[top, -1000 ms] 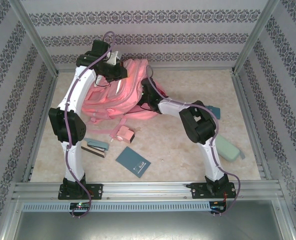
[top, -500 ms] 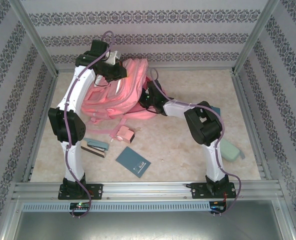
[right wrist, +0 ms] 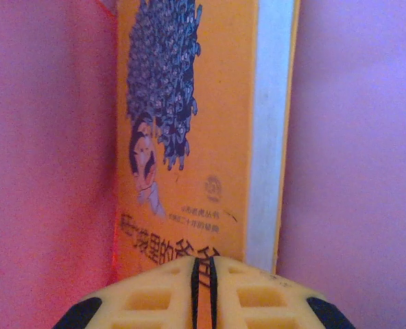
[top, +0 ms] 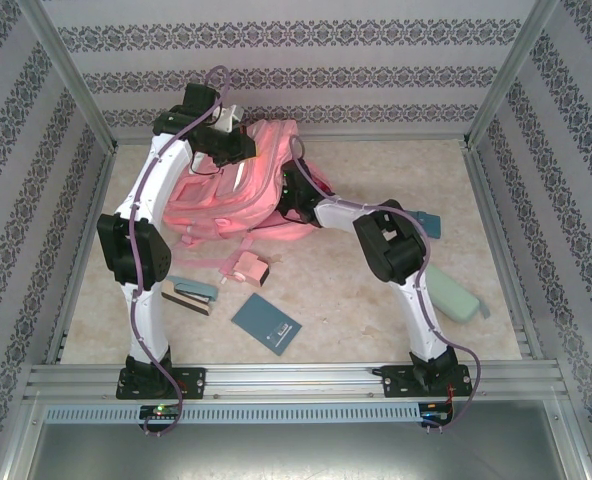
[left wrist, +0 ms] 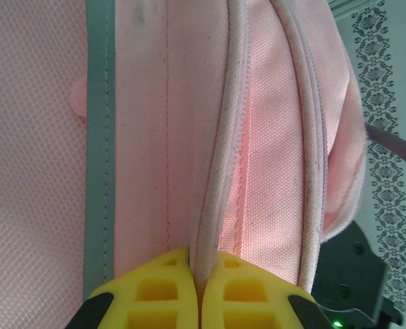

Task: Pack the student bag
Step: Place the book in the student bag.

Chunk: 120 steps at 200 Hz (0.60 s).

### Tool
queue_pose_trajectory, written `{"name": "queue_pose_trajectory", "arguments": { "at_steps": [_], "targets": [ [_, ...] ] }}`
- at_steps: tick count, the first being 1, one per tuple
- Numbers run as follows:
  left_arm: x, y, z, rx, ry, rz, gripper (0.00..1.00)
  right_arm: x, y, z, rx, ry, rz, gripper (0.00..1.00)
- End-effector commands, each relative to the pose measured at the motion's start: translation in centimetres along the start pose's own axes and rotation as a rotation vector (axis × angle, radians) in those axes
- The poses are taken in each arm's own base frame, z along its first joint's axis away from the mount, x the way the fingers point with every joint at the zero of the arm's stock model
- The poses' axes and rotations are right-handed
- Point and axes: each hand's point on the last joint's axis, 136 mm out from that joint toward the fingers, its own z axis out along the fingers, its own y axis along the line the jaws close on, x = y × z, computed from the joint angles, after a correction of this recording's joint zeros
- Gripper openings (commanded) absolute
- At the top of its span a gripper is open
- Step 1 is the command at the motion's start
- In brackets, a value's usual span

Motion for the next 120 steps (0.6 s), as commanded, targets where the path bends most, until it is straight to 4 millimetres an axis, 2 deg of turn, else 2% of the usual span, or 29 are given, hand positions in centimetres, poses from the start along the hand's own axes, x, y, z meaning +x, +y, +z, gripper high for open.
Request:
{"name": "queue_pose_trajectory", "arguments": {
  "at_steps": [1,25,48,90,120],
  "targets": [
    [-1.8,-4.6,-3.3,0.118,-0.104,0.094,0.00,1.1,0.9,1.7,-0.015,0.040,-0.008,0.16],
    [-1.6,-4.5,-3.2,0.115,-0.099,0.094,0.00,1.5,2.1,2.5,-0.038,0.064,-0.017,0.17],
    [-1.5,-4.0,-3.1,0.091,-0.097,0.096,0.00,1.1,2.9,1.5,-0.049,0.052,-0.034,0.20],
    [-1.5,-1.4,-1.9,-0.009,-0.098,0.086,0.00,-0.7,4.0,-3.5,-0.054,-0.016,-0.087,0.27],
    [-1.6,0.3,-1.0,-0.063,-0.105,0.067,0.00,-1.2,3.3,-7.5,-0.020,-0.044,-0.120,0.31]
  ]
}}
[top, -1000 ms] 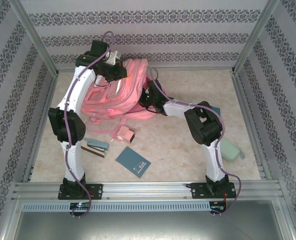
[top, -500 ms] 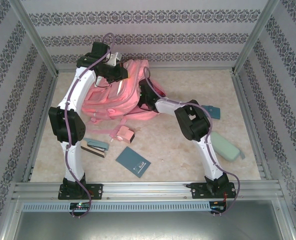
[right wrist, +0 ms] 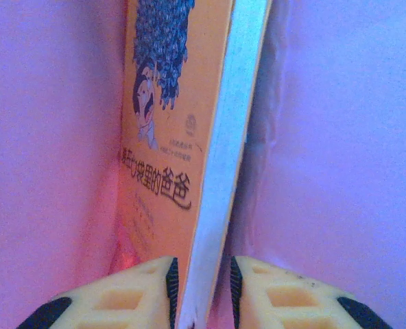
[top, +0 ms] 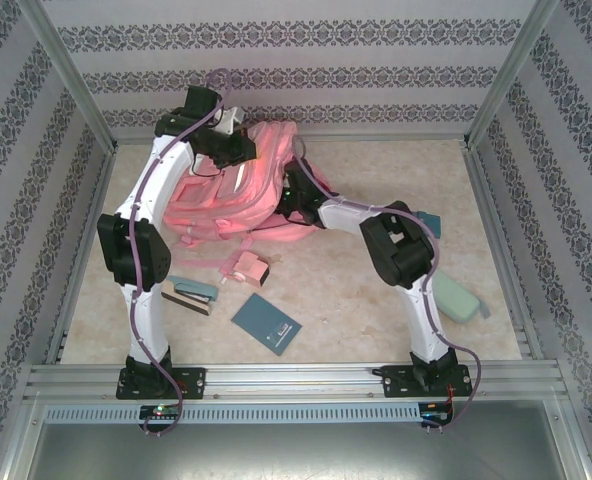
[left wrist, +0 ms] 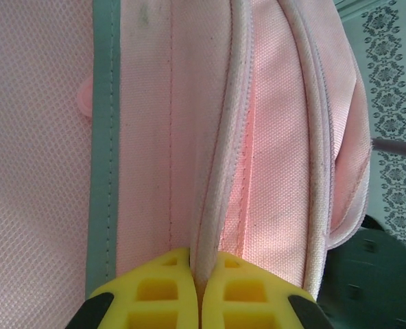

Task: Pack the student bag
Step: Place the book in the student bag, then close the student bag at the top-center of the table.

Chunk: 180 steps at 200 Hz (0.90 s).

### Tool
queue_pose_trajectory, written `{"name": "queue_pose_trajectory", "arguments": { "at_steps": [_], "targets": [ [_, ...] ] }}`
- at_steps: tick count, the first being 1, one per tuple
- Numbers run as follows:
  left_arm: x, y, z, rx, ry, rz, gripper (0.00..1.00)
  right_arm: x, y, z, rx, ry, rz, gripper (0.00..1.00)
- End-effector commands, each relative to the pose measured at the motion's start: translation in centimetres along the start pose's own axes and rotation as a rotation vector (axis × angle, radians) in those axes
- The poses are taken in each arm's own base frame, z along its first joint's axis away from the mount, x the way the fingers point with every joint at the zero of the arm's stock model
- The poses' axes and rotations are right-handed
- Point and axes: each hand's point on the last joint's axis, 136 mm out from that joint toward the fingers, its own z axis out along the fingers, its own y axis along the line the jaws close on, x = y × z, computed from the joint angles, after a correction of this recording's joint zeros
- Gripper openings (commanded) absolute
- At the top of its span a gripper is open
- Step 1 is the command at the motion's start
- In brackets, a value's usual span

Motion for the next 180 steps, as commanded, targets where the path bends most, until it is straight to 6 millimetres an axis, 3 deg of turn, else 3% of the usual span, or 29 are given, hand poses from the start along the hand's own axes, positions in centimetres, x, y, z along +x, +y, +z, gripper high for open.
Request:
{"name": "queue_pose_trajectory", "arguments": {
  "at_steps": [1,29,48,73,85,97,116,139,180],
  "targets": [
    [-2.0,-0.3,-1.5,-0.033,-0.104,0.063,0.00,-1.9,2.8,-4.5,-0.036,-0.067,-0.084,0.32],
    [-2.4,0.7,-0.6,-0.059,-0.113,0.051,0.00,-1.1,0.4,-8.3,0.035,-0.067,-0.111,0.37],
    [-2.6,1.6,0.3,-0.079,-0.113,0.031,0.00,-0.2,-0.2,-10.9,0.071,-0.065,-0.167,0.38],
    [-2.6,2.7,1.7,-0.090,-0.103,0.000,0.10,2.6,-1.1,-13.5,0.135,0.003,-0.266,0.38],
    [-2.6,2.9,2.3,-0.084,-0.098,-0.011,0.22,4.3,-1.7,-14.4,0.176,0.044,-0.327,0.37],
    [-2.5,3.0,2.7,-0.075,-0.096,-0.019,0.24,6.3,-2.5,-15.2,0.229,0.081,-0.391,0.37],
    [-2.4,3.1,3.0,-0.068,-0.091,-0.025,0.29,9.3,-3.3,-16.0,0.266,0.133,-0.460,0.36],
    [-1.9,3.4,3.0,-0.079,-0.090,-0.028,0.49,12.8,-3.7,-16.5,0.270,0.195,-0.532,0.34],
    [-1.2,3.9,1.0,-0.146,-0.124,-0.020,0.67,19.3,-3.4,-15.6,0.228,0.348,-0.635,0.33]
  ]
}}
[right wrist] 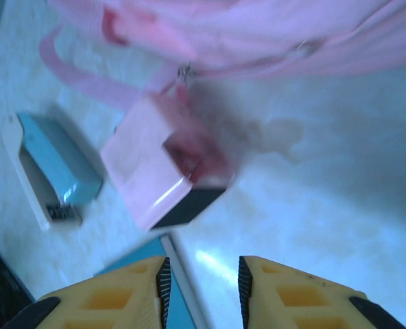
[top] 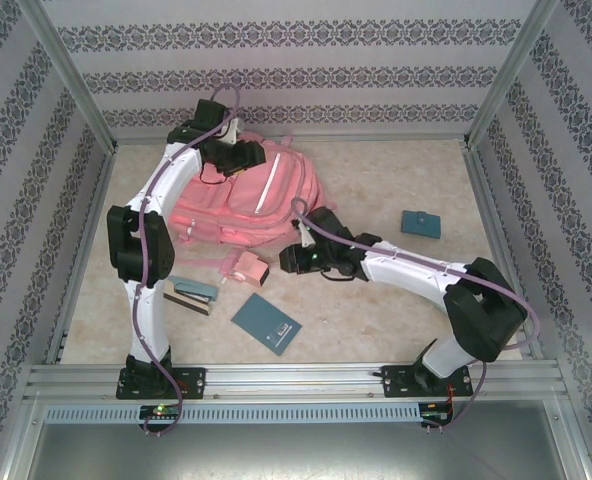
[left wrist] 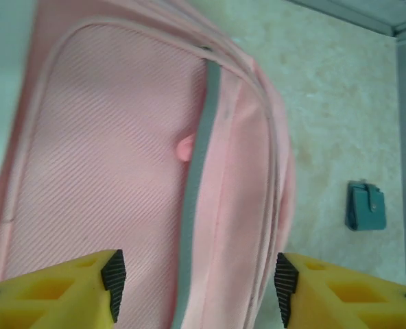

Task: Pack the student bag
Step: Close the student bag at the top-center of the table, then move the book to the center of the table.

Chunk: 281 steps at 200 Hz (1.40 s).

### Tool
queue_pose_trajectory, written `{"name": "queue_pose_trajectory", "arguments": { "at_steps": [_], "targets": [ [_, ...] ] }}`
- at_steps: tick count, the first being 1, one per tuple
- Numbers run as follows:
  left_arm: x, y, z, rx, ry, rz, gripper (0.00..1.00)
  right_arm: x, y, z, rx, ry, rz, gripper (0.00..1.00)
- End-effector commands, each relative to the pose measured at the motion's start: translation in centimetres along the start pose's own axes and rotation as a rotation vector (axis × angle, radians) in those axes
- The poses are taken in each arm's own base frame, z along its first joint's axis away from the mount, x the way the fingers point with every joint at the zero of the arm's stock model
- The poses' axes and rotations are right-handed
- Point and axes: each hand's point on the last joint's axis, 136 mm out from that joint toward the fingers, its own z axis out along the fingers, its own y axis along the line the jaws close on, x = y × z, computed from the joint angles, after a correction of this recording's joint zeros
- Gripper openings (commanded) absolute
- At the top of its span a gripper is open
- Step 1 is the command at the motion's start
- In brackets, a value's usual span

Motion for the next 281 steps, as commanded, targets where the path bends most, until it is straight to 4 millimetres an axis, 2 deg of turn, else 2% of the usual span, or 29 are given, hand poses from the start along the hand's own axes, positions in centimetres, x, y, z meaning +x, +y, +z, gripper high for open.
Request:
{"name": "queue_pose_trajectory", "arguments": {
  "at_steps": [1,8,12,21,25,52,57,72,108,129,147,163,199,245,264,281],
  "targets": [
    [-1.4,-0.5,-3.2,-0.032,-0.102,0.033,0.68,2.4,1.3,0.8,-0.005,0.061,-0.096,0.33],
    [-1.4,-0.5,-3.8,-0.042,-0.115,0.036,0.72,3.0,2.1,1.2,-0.017,0.076,-0.116,0.33],
    [-1.3,-0.5,-4.1,-0.049,-0.121,0.035,0.81,3.4,2.4,1.5,-0.019,0.088,-0.128,0.33],
    [-1.2,-0.4,-4.8,-0.063,-0.137,0.035,0.84,4.3,3.1,2.2,-0.018,0.111,-0.155,0.33],
    [-1.0,-0.3,-5.1,-0.068,-0.143,0.033,0.90,4.6,3.3,2.5,-0.016,0.119,-0.163,0.33],
    [-0.2,0.3,-6.8,-0.110,-0.187,0.020,0.93,6.7,5.3,4.8,-0.020,0.180,-0.223,0.32],
    [0.0,0.5,-7.1,-0.123,-0.195,0.018,1.00,7.0,5.5,5.2,-0.020,0.188,-0.230,0.32],
    [0.6,0.9,-8.0,-0.149,-0.218,0.016,1.00,7.8,5.9,6.4,-0.018,0.213,-0.246,0.32],
    [1.9,1.0,-9.1,-0.146,-0.224,0.009,1.00,8.7,4.7,8.4,0.026,0.249,-0.240,0.32],
    [2.5,0.9,-9.1,-0.128,-0.221,-0.007,1.00,8.9,1.9,9.0,0.131,0.267,-0.210,0.30],
    [2.9,0.7,-9.0,-0.108,-0.218,-0.020,1.00,8.9,-0.8,8.4,0.188,0.258,-0.147,0.29],
    [3.2,0.4,-9.0,-0.099,-0.215,-0.020,1.00,8.2,-3.1,6.9,0.245,0.208,-0.108,0.30],
    [4.2,-0.1,-8.3,-0.087,-0.195,-0.023,0.96,7.7,-9.7,3.2,0.401,0.138,0.034,0.29],
    [5.8,-2.3,-6.9,-0.072,-0.158,0.020,0.93,6.1,-17.7,-2.1,0.589,-0.004,0.315,0.29],
    [7.2,-3.5,-6.0,-0.077,-0.130,0.055,0.89,5.7,-19.9,-4.2,0.647,-0.065,0.426,0.30],
    [9.1,-4.6,-5.0,-0.084,-0.090,0.099,0.86,5.2,-20.3,-5.4,0.622,-0.118,0.469,0.32]
  ]
}}
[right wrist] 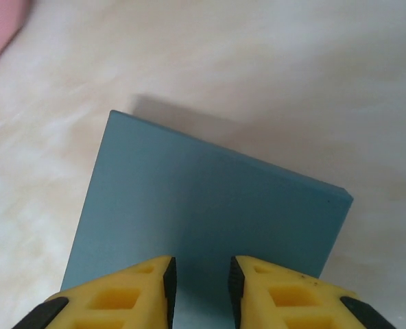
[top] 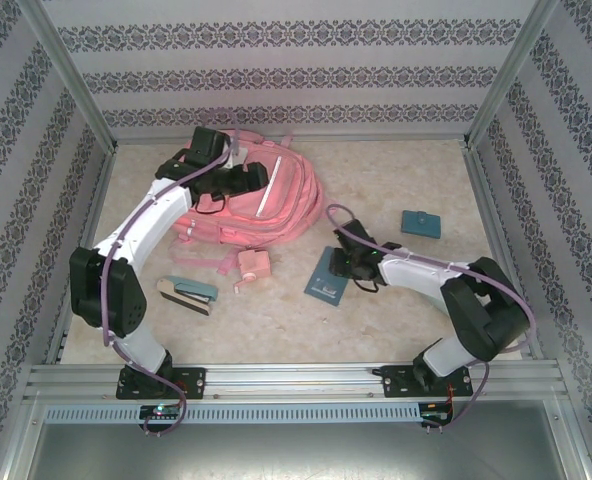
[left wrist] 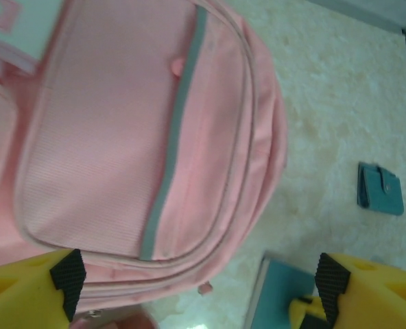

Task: Pack the student bag
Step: Move the book to the center of the table.

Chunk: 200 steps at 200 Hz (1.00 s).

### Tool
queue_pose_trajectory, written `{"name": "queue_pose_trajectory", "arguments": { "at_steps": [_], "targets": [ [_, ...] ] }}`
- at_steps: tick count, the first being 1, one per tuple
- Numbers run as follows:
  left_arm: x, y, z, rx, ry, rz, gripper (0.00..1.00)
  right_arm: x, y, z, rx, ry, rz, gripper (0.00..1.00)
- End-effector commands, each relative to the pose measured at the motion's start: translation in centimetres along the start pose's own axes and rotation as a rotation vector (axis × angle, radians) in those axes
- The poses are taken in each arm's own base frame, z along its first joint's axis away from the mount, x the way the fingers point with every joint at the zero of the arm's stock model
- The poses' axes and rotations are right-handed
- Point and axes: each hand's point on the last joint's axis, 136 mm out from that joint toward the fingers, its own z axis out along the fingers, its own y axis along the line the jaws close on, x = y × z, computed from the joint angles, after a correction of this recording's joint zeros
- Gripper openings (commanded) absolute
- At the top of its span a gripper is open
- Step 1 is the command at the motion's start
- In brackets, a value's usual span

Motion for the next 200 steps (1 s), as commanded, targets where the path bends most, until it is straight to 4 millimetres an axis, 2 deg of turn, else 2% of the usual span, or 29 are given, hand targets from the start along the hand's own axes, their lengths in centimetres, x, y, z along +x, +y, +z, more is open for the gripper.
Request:
{"name": "queue_pose_trajectory", "arguments": {
  "at_steps": [1,24,50,60,70,87,97,108,139,157,174,200],
  "targets": [
    [2.1,-1.9,0.4,0.001,0.023,0.059,0.85,1.2,-4.8,-0.8,0.136,0.011,0.105,0.32],
    [5.4,-3.1,1.6,0.004,0.097,0.089,0.72,0.2,-4.7,-2.5,0.075,-0.027,0.122,0.38],
    [8.8,-3.9,2.4,0.005,0.154,0.100,0.67,-0.5,-3.3,-3.9,-0.031,-0.034,0.069,0.40],
    [9.7,-3.7,2.7,0.000,0.166,0.088,0.64,0.0,-2.9,-4.0,-0.054,-0.004,0.039,0.40],
    [10.5,-3.9,2.9,0.010,0.177,0.079,0.55,0.9,-2.6,-3.7,-0.075,0.038,0.016,0.40],
    [12.0,-4.1,3.3,0.012,0.202,0.077,0.51,2.7,-2.1,-3.1,-0.105,0.093,-0.018,0.38],
    [12.8,-4.3,3.5,0.012,0.221,0.081,0.44,3.5,-1.8,-2.9,-0.111,0.110,-0.041,0.37],
    [13.7,-4.2,3.6,0.006,0.237,0.082,0.43,4.7,-1.5,-2.8,-0.104,0.125,-0.071,0.37],
    [14.1,-4.0,3.4,-0.003,0.228,0.067,0.37,7.4,-0.9,-2.3,-0.095,0.146,-0.099,0.39],
    [13.9,-4.0,3.3,-0.005,0.216,0.067,0.33,8.0,-0.5,-1.4,-0.089,0.159,-0.094,0.39],
    [14.0,-3.9,3.3,-0.010,0.220,0.068,0.30,7.3,0.4,-0.8,-0.100,0.149,-0.087,0.38],
    [14.4,-4.0,3.3,-0.015,0.226,0.068,0.29,5.0,2.5,-0.6,-0.123,0.097,-0.095,0.38]
  ]
}}
